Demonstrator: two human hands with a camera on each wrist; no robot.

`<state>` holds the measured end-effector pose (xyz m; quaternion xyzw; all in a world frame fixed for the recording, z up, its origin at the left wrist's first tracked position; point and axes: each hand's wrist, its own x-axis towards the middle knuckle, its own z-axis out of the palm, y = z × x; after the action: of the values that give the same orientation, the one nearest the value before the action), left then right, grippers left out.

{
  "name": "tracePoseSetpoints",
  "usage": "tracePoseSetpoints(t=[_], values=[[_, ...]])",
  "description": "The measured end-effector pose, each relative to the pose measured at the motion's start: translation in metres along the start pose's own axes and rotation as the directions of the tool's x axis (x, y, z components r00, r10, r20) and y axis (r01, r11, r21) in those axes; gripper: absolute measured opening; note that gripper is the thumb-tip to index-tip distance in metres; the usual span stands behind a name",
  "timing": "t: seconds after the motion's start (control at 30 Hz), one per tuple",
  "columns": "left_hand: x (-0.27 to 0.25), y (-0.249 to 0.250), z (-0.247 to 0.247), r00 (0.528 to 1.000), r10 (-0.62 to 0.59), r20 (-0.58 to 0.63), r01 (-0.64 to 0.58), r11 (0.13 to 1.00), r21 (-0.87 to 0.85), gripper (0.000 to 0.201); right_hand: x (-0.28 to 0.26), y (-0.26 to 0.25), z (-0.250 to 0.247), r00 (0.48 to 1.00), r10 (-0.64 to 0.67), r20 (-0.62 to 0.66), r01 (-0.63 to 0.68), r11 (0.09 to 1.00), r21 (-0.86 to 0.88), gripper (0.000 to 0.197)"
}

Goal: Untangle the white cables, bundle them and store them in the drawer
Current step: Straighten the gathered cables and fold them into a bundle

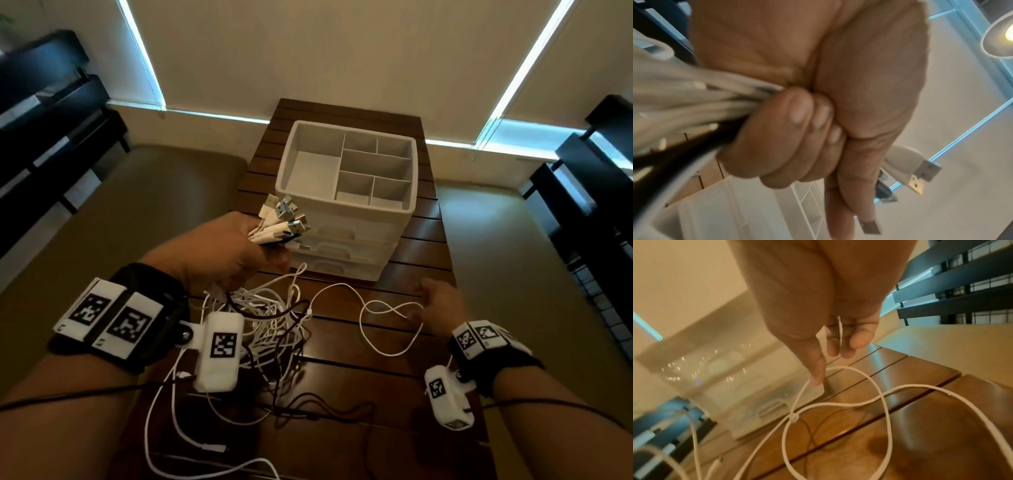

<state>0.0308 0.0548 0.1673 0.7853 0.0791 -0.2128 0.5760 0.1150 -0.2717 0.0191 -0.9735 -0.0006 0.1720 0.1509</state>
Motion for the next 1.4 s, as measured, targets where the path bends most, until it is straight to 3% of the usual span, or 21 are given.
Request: tracePoseSetpoints(t=[0.1, 0.2, 0.3, 0.37, 0.43, 0.57, 0.67, 0.77, 0.9, 1.27, 1.33, 1.4], values=[[0.003, 0.002, 0.010, 1.000, -0.001, -0.027, 0.001, 1.000, 0.002, 0.010, -0.002, -0.012, 0.015, 0.993, 0.006, 0.121, 0.016, 0.985, -0.174, 0.048], [0.005, 0.004, 0.012, 0.999, -0.003, -0.054, 0.004, 1.000, 0.005, 0.009, -0.003, -0.028, 0.023, 0.999, -0.025, 0.025, 0.031, 0.969, -0.245, 0.045], [0.005, 0.001, 0.007, 0.997, -0.016, -0.078, 0.017, 1.000, 0.009, 0.006, 0.003, -0.057, 0.028, 0.946, -0.316, -0.079, 0.307, 0.946, -0.107, 0.040], [0.005, -0.002, 0.002, 0.996, -0.019, -0.086, 0.021, 0.999, 0.026, 0.006, 0.009, -0.084, 0.036, 0.886, -0.463, 0.015, 0.463, 0.884, -0.061, 0.035], [0.006, -0.007, -0.001, 0.996, -0.021, -0.089, 0.022, 1.000, 0.011, 0.007, 0.018, -0.108, 0.052, 0.846, -0.523, 0.110, 0.532, 0.841, -0.099, 0.030], [0.006, -0.015, -0.003, 0.993, 0.011, -0.114, -0.012, 1.000, -0.005, 0.008, 0.045, -0.127, 0.091, 0.835, -0.508, 0.212, 0.546, 0.814, -0.198, 0.029], [0.013, -0.023, -0.005, 0.985, 0.033, -0.170, -0.033, 0.999, -0.001, 0.010, 0.061, -0.127, 0.112, 0.867, -0.441, 0.231, 0.496, 0.803, -0.331, 0.031], [0.023, -0.026, -0.002, 0.980, 0.013, -0.199, -0.030, 0.996, -0.081, 0.010, 0.067, -0.117, 0.119, 0.880, -0.428, 0.205, 0.475, 0.795, -0.378, 0.032], [0.038, -0.027, 0.002, 0.977, 0.001, -0.213, -0.023, 0.995, -0.101, 0.015, 0.068, -0.106, 0.114, 0.878, -0.435, 0.197, 0.477, 0.827, -0.298, 0.035], [0.049, -0.032, 0.012, 0.971, -0.004, -0.238, -0.028, 0.991, -0.129, 0.013, 0.057, -0.109, 0.113, 0.889, -0.396, 0.228, 0.456, 0.741, -0.492, 0.044], [0.049, -0.034, 0.011, 0.962, -0.005, -0.275, -0.038, 0.988, -0.151, 0.012, 0.055, -0.112, 0.106, 0.905, -0.354, 0.237, 0.426, 0.764, -0.485, 0.042], [0.049, -0.036, 0.011, 0.955, -0.011, -0.297, -0.051, 0.979, -0.198, 0.016, 0.052, -0.117, 0.088, 0.923, -0.330, 0.199, 0.381, 0.863, -0.331, 0.033]])
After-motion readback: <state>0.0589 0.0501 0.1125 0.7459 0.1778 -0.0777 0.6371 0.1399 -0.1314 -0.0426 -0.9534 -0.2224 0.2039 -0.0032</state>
